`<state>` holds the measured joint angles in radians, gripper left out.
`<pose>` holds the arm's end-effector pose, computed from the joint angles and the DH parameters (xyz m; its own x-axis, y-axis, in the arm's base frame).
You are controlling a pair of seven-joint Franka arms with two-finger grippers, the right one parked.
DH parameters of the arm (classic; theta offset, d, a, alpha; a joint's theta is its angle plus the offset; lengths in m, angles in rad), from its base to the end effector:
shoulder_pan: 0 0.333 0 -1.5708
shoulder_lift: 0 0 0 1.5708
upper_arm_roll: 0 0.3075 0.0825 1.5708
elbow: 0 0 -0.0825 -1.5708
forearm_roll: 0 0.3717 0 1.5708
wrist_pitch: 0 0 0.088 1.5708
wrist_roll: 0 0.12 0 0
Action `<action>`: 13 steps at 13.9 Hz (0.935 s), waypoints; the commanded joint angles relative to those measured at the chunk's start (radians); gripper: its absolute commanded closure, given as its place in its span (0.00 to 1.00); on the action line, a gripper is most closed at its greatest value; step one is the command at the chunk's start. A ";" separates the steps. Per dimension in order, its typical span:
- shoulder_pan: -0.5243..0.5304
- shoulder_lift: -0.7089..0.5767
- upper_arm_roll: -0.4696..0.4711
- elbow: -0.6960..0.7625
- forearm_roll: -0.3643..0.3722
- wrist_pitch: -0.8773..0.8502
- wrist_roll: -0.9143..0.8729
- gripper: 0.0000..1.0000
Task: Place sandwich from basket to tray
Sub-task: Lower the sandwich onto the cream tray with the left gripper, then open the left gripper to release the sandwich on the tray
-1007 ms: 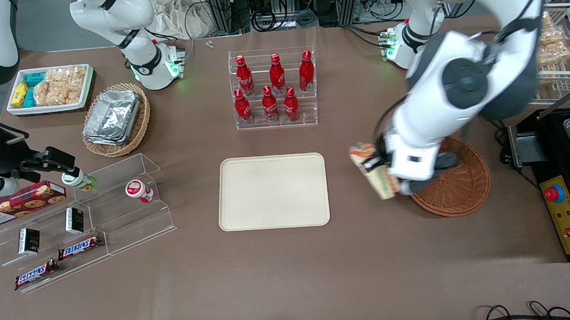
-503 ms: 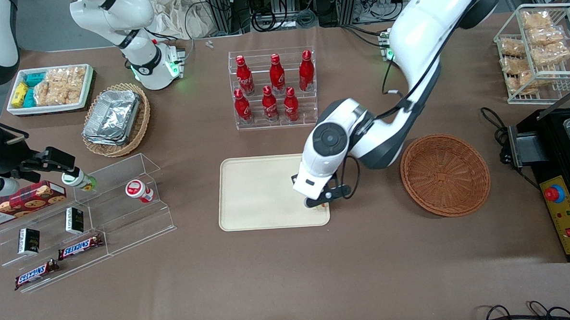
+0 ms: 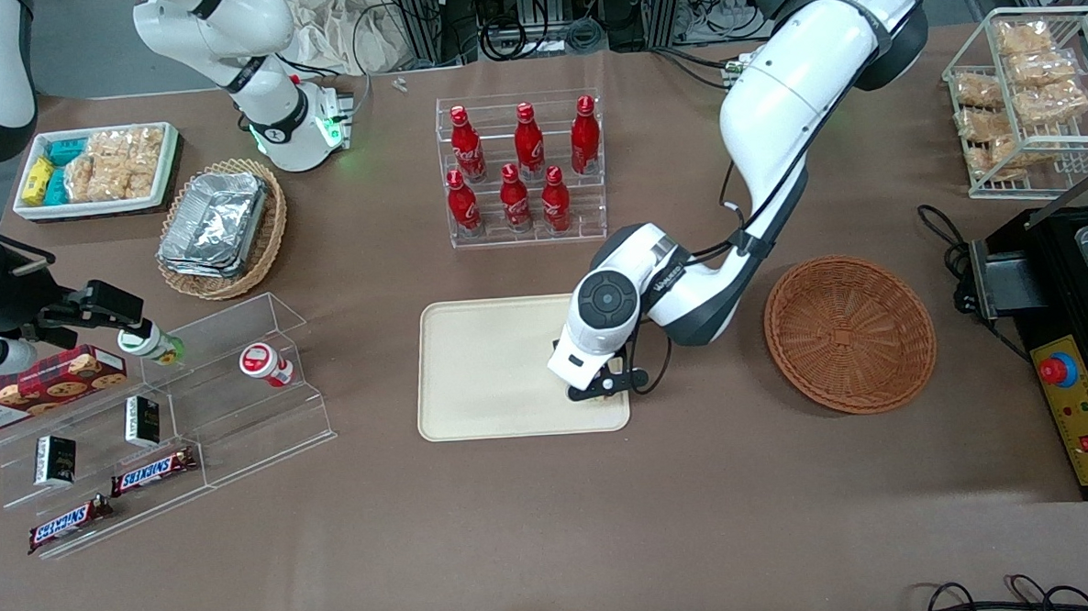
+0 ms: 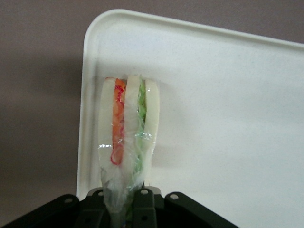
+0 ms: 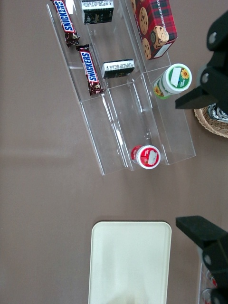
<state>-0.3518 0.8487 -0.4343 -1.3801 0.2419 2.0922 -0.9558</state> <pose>0.5502 -0.4464 0.2184 0.9782 0.1608 -0.1311 0.1652 -0.9860 0.0228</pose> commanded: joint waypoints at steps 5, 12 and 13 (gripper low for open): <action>-0.023 0.029 0.003 0.026 0.066 0.000 0.006 0.00; 0.003 -0.098 0.006 0.038 0.057 -0.059 0.002 0.00; 0.029 -0.135 0.005 0.039 0.050 -0.110 0.003 0.00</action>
<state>-0.3535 0.8023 -0.4327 -1.3251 0.2920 2.0590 -0.9521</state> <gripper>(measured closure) 0.013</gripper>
